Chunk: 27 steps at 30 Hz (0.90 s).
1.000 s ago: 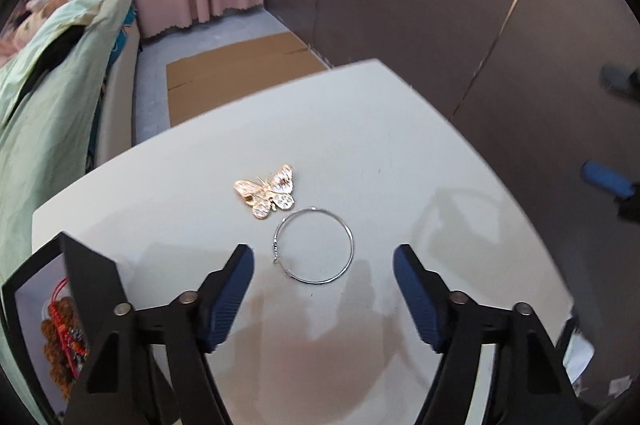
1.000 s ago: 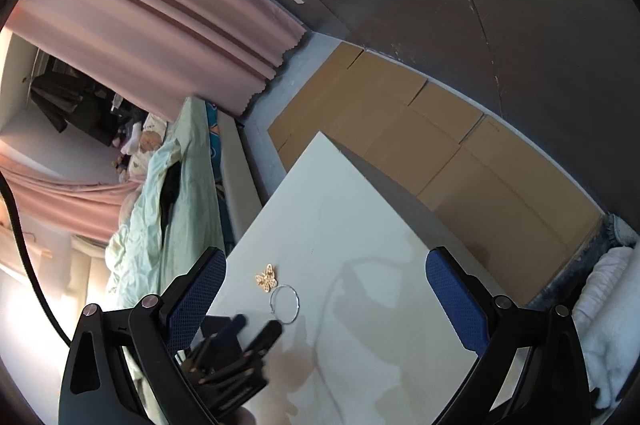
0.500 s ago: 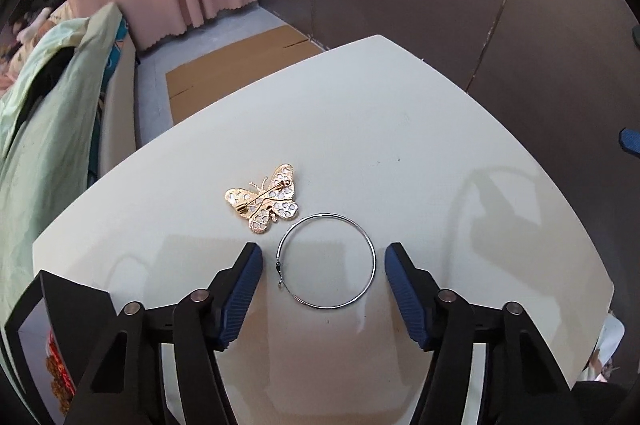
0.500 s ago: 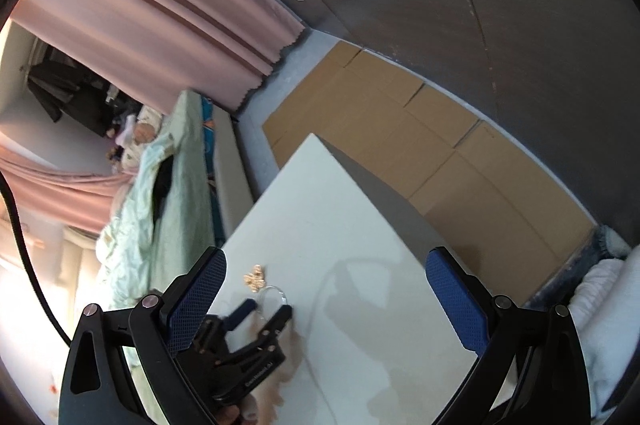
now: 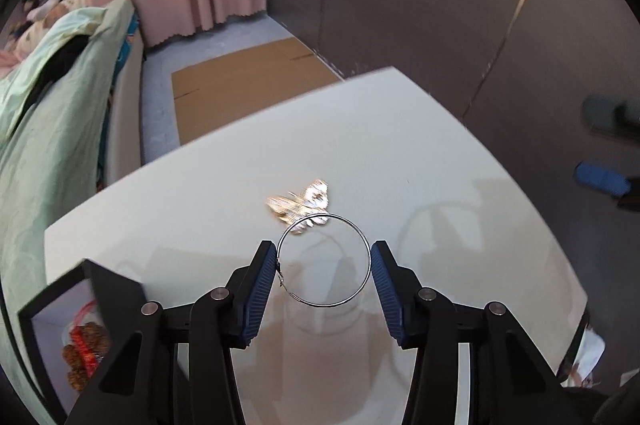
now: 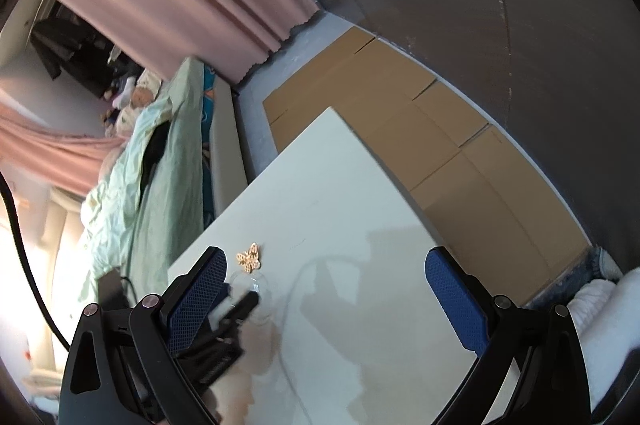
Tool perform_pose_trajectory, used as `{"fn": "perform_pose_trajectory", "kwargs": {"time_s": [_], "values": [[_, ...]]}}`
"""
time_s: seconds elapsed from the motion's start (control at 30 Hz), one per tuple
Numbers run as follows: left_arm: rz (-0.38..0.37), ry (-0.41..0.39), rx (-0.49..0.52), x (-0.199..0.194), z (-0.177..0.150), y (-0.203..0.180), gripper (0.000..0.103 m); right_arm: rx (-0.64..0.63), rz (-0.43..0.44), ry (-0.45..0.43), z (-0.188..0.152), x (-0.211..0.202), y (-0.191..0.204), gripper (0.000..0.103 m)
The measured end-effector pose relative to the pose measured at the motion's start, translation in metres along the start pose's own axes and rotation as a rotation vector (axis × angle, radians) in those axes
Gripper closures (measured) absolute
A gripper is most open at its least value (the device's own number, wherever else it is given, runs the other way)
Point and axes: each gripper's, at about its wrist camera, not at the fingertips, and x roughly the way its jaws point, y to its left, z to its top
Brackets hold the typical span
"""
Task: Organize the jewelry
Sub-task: 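Grasp the silver hoop with the left gripper and lower it into the box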
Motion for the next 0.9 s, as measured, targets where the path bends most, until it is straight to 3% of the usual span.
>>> {"fn": "perform_pose_trajectory", "kwargs": {"time_s": [0.17, 0.27, 0.53, 0.9], "values": [[0.006, -0.044, -0.046, -0.02, 0.006, 0.017, 0.053, -0.065, -0.014, 0.03, -0.004, 0.016, 0.019, 0.005], [0.009, -0.071, -0.082, -0.031, 0.009, 0.029, 0.053, -0.097, -0.023, 0.053, -0.007, 0.027, 0.029, 0.014], [0.01, -0.153, -0.186, -0.072, 0.009, 0.071, 0.053, -0.221, -0.043, 0.09, -0.016, 0.057, 0.065, 0.017], [0.004, -0.178, -0.266, -0.099, -0.009, 0.125, 0.053, -0.382, -0.141, 0.108, -0.034, 0.101, 0.108, 0.017]]}}
